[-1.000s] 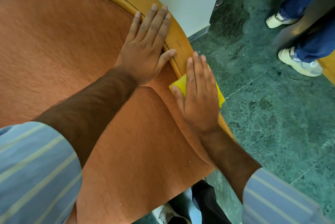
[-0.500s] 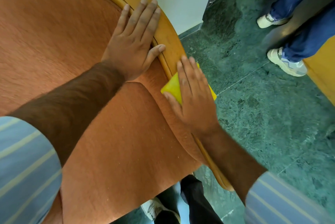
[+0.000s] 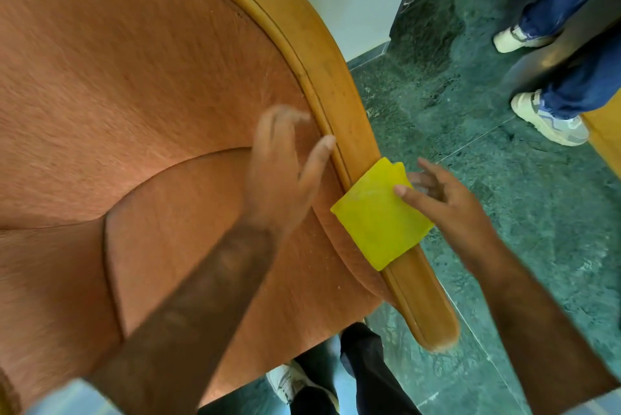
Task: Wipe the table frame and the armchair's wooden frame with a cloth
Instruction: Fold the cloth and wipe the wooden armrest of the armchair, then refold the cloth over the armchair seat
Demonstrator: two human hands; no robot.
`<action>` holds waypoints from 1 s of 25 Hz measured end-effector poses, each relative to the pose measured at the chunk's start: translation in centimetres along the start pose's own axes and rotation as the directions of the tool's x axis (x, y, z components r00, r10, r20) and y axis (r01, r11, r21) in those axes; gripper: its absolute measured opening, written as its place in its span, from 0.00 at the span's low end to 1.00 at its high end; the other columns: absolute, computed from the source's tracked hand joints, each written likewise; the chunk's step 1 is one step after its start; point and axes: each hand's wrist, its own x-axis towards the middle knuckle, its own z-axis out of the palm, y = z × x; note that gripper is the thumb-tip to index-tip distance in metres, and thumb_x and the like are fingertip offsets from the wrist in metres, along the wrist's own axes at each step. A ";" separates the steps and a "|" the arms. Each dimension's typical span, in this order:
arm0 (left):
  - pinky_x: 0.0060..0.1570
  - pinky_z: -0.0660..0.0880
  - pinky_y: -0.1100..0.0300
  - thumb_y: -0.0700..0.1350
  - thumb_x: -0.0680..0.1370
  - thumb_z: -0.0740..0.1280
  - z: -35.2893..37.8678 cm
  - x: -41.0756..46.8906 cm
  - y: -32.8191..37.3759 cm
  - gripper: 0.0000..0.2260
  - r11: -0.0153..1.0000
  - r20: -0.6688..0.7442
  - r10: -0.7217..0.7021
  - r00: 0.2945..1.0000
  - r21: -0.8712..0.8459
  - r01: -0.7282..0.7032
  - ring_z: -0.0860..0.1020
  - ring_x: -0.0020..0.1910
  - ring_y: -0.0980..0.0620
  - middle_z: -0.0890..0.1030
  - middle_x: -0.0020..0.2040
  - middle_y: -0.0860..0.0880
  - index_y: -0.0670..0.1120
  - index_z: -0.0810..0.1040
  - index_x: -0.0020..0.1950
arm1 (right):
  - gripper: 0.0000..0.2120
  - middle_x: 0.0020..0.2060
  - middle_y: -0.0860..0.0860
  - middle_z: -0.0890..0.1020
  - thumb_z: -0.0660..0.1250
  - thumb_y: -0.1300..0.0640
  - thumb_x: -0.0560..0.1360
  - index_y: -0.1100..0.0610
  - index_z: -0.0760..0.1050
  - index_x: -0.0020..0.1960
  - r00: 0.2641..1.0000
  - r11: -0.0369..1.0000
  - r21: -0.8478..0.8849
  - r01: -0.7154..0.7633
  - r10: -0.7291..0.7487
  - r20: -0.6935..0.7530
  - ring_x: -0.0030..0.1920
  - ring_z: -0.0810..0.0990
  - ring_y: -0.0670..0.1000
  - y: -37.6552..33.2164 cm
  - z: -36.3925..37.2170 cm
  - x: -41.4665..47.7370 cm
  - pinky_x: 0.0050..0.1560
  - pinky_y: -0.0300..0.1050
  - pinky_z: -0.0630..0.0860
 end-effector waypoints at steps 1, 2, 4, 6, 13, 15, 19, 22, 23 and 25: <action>0.60 0.77 0.49 0.57 0.79 0.71 0.9 -2.0 0.7 0.18 0.983 0.046 -0.159 0.986 -0.091 0.162 0.79 0.58 0.51 0.81 0.59 0.48 0.46 0.79 0.60 | 0.39 0.65 0.48 0.84 0.80 0.36 0.64 0.46 0.76 0.72 0.992 0.998 0.013 -0.061 0.059 0.111 0.63 0.83 0.46 0.0 -1.0 0.5 0.67 0.48 0.77; 0.55 0.79 0.48 0.59 0.77 0.73 1.8 -3.5 1.3 0.17 0.933 0.142 -0.306 0.941 -0.153 0.326 0.81 0.53 0.52 0.82 0.54 0.49 0.48 0.80 0.56 | 0.36 0.61 0.49 0.86 0.81 0.39 0.61 0.48 0.80 0.66 0.978 0.996 -0.009 -0.088 0.089 0.189 0.58 0.86 0.47 0.0 -1.6 1.0 0.61 0.48 0.80; 0.50 0.81 0.46 0.57 0.74 0.77 3.4 -5.6 2.0 0.16 0.813 0.308 -0.476 0.824 -0.201 0.546 0.83 0.48 0.49 0.85 0.48 0.48 0.48 0.82 0.53 | 0.31 0.55 0.52 0.89 0.81 0.44 0.59 0.53 0.84 0.59 0.970 0.996 -0.034 -0.087 0.093 0.226 0.54 0.88 0.50 -0.3 -2.0 1.5 0.57 0.49 0.82; 0.50 0.82 0.44 0.51 0.74 0.79 4.1 -6.4 2.5 0.15 0.690 0.354 -0.552 0.755 -0.313 0.652 0.84 0.49 0.44 0.85 0.49 0.42 0.44 0.82 0.53 | 0.27 0.52 0.53 0.90 0.82 0.48 0.59 0.55 0.86 0.56 0.972 0.998 0.015 -0.068 0.062 0.227 0.53 0.89 0.54 -0.8 -2.2 1.5 0.53 0.50 0.85; 0.38 0.84 0.56 0.41 0.75 0.77 -1.6 -7.9 1.0 0.07 0.381 0.287 -0.575 0.766 -0.734 0.562 0.87 0.45 0.52 0.86 0.42 0.50 0.46 0.80 0.48 | 0.20 0.49 0.57 0.90 0.81 0.48 0.59 0.55 0.87 0.47 0.931 0.982 0.183 -0.053 -0.018 0.364 0.49 0.90 0.55 -6.2 2.6 0.3 0.42 0.45 0.87; 0.37 0.83 0.56 0.42 0.73 0.78 -4.3 -9.1 -0.3 0.08 0.409 0.178 -0.609 0.773 -0.764 0.499 0.86 0.44 0.51 0.86 0.42 0.50 0.45 0.81 0.48 | 0.21 0.48 0.61 0.89 0.82 0.47 0.57 0.56 0.85 0.45 0.921 0.985 0.166 -0.036 -0.032 0.387 0.48 0.88 0.57 -8.1 5.7 -0.6 0.46 0.50 0.83; 0.40 0.83 0.56 0.48 0.68 0.78 -10.4 -13.7 -3.7 0.14 0.414 -0.006 -0.695 0.719 -0.821 0.394 0.86 0.46 0.49 0.87 0.45 0.48 0.44 0.83 0.51 | 0.19 0.40 0.59 0.83 0.82 0.51 0.60 0.58 0.82 0.46 0.854 0.991 0.131 0.010 -0.077 0.515 0.42 0.80 0.55 -11.5 13.9 -3.2 0.34 0.42 0.76; 0.43 0.84 0.60 0.45 0.72 0.75 -14.5 -18.3 -6.0 0.11 0.331 -0.045 -0.731 0.681 -0.896 0.295 0.86 0.47 0.52 0.88 0.46 0.51 0.45 0.83 0.53 | 0.14 0.41 0.59 0.79 0.82 0.58 0.68 0.60 0.80 0.49 0.798 0.997 0.069 0.038 -0.071 0.598 0.42 0.77 0.55 -13.4 20.0 -5.5 0.34 0.41 0.74; 0.44 0.84 0.60 0.43 0.73 0.73 -15.9 -20.0 -6.6 0.11 0.299 -0.057 -0.743 0.666 -0.920 0.254 0.86 0.48 0.53 0.88 0.47 0.50 0.44 0.83 0.55 | 0.14 0.42 0.59 0.79 0.81 0.59 0.69 0.60 0.80 0.49 0.773 0.998 0.035 0.043 -0.056 0.632 0.42 0.77 0.55 -13.9 22.1 -6.4 0.34 0.42 0.75; 0.45 0.83 0.61 0.41 0.74 0.72 -19.0 -24.1 -7.7 0.12 0.278 -0.119 -0.779 0.616 -0.946 0.168 0.86 0.50 0.52 0.88 0.50 0.48 0.43 0.84 0.56 | 0.15 0.42 0.59 0.80 0.81 0.58 0.70 0.64 0.80 0.49 0.708 0.997 -0.033 0.066 -0.024 0.705 0.42 0.80 0.55 -14.8 26.5 -8.7 0.35 0.43 0.78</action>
